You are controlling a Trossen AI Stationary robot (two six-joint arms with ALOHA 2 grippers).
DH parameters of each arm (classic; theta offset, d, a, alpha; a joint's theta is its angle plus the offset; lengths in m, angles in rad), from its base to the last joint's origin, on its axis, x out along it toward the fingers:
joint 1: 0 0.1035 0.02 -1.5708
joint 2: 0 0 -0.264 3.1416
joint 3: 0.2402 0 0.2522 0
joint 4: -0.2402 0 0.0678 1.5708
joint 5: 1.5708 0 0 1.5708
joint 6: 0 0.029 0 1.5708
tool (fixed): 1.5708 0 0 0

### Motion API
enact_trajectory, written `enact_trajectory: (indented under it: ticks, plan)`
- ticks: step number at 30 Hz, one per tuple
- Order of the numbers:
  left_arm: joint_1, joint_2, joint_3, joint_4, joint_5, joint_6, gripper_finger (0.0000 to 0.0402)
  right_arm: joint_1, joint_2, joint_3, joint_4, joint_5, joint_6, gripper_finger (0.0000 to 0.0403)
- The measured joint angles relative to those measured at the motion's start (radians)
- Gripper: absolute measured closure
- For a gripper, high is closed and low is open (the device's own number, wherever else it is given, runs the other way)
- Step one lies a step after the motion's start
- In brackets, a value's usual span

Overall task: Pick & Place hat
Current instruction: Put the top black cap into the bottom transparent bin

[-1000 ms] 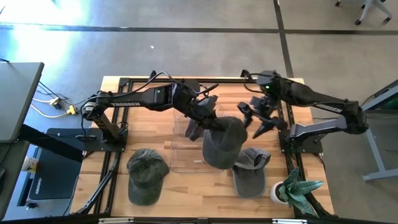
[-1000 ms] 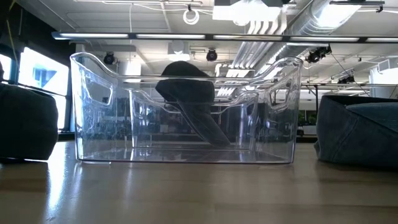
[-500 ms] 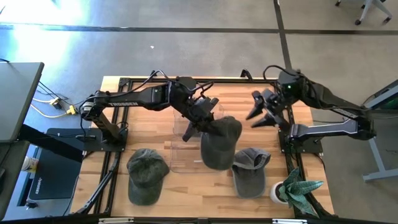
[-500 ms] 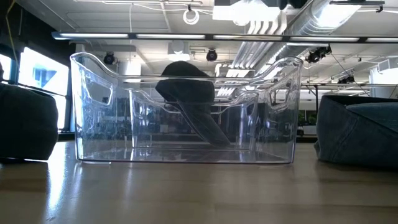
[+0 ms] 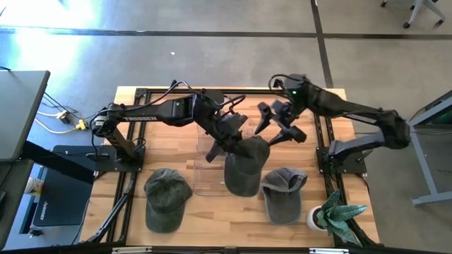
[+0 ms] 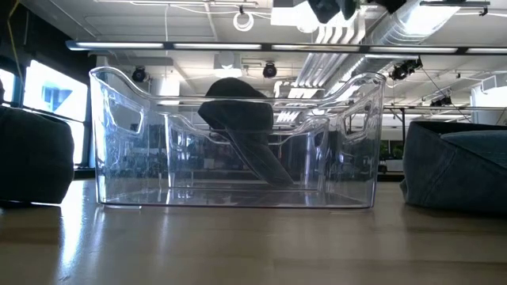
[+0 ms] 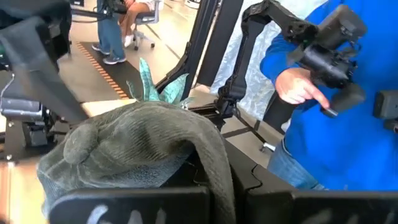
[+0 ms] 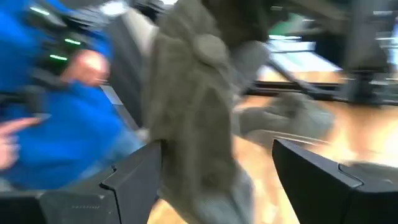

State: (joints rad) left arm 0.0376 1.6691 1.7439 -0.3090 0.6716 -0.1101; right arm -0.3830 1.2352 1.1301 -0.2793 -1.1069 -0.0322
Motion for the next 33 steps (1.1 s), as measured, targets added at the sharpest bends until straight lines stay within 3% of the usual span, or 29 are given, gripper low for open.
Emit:
enact_trajectory:
  ticks: [3,7,12,22,33]
  plan:
    - [0.000,0.000,0.000,-0.038,-0.004,-0.001,0.0399,0.019,0.039,0.000,0.069,-0.151,0.098,0.0108]
    - [0.000,0.000,0.000,-0.104,-0.037,0.000,0.0399,0.077,0.048,0.000,0.058,-0.274,0.176,0.0109]
    - [0.001,0.000,0.000,-0.106,-0.055,0.000,0.0399,0.143,-0.005,0.000,-0.007,-0.296,0.216,0.0110]
    - [0.002,0.000,0.000,-0.104,-0.018,0.000,0.0399,0.170,-0.150,0.001,-0.220,0.014,0.115,0.0134]
    - [0.001,0.000,0.000,-0.090,0.004,-0.001,0.0399,0.170,-0.135,0.000,-0.519,0.417,-0.084,0.0153]
